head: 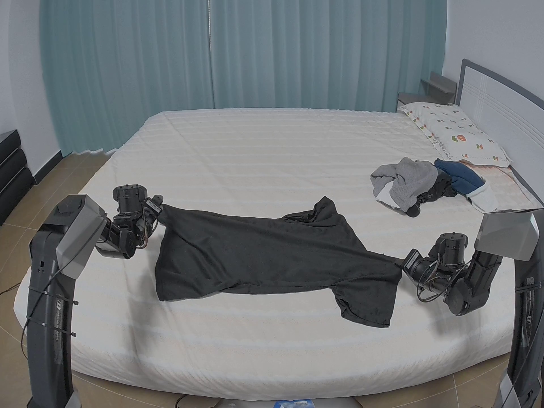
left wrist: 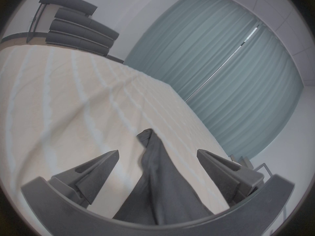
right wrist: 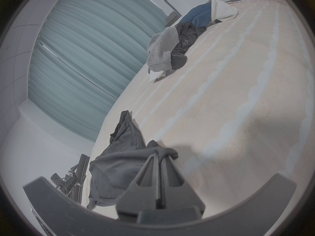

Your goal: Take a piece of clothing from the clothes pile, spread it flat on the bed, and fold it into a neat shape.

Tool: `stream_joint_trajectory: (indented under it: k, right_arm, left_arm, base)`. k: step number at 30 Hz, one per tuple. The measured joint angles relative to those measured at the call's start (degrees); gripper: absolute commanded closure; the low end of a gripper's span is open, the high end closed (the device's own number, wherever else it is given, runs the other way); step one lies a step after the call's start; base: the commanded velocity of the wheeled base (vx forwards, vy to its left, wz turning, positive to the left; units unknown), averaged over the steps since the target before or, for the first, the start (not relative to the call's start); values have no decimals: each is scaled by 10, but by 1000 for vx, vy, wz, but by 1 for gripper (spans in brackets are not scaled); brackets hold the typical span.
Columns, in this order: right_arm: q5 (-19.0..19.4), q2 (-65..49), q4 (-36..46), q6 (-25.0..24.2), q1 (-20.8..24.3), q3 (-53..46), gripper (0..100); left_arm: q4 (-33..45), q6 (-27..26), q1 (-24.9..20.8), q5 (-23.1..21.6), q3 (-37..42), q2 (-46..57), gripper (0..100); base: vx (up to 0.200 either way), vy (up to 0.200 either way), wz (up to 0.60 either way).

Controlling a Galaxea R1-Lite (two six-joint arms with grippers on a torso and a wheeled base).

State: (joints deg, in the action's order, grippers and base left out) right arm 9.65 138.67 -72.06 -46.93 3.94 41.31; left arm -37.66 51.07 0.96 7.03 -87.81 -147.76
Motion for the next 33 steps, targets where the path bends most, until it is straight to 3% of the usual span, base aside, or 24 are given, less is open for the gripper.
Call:
stream_joint_trajectory:
  k: [6,19,33]
  right_arm:
    - [1,-7,0,-1,1,-12,100]
    - [4,-20,-21,0,2,-46,100]
    - [9,-24,-26,-1,9,-62,100]
  left_arm:
    - [-2,25,4,-85,147,87,0]
    - [-5,38,-40,-132,434,235,0]
    - [-5,33,-71,-122,476,244,0]
  base:
    - [0,0,0]
    - [0,0,0]
    - [0,0,0]
